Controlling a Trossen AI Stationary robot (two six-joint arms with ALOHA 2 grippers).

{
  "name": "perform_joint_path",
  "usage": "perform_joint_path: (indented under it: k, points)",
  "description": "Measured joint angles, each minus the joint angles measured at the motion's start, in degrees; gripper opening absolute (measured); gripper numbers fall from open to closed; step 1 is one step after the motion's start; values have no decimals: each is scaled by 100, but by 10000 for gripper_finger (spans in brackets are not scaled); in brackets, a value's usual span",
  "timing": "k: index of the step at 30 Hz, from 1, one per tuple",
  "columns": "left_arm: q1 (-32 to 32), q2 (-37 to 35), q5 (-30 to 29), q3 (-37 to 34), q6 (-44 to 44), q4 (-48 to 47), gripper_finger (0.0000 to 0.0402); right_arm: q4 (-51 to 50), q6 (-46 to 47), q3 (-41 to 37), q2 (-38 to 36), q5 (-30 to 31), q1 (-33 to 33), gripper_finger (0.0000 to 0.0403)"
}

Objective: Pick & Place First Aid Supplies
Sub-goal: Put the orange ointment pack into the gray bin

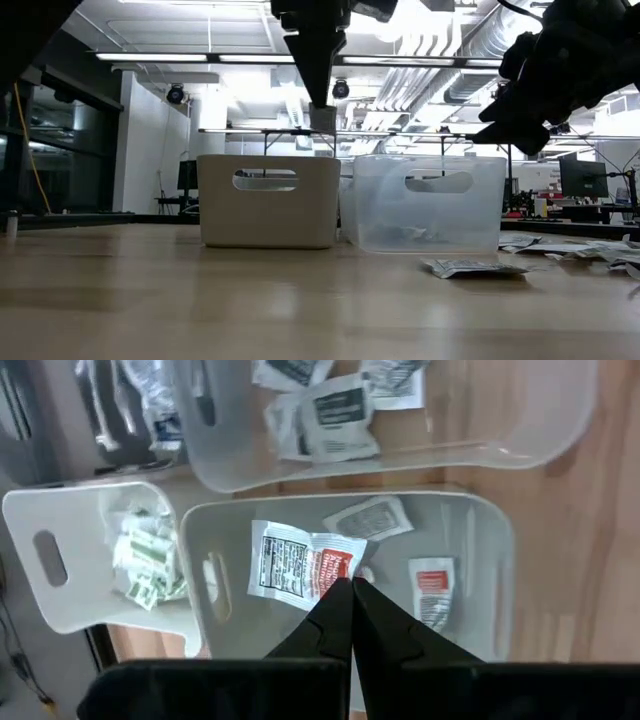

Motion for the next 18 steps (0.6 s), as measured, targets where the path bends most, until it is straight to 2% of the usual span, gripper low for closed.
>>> perform_joint_path:
  k: [3,8,11,18]
  points:
    - [116,-150,-1,-149,-100,9,0,-2,0,-2,0,-2,0,222]
    - [236,-694,-36,-1019,-363,101,0,2,0,-2,0,0,0,222]
    - [325,-1104,-49,-1657,-393,557,0,2,2,0,0,-2,0,222]
    - [392,-1725,503,-3325,-330,2034,0,-2,0,-2,-2,-2,0,222]
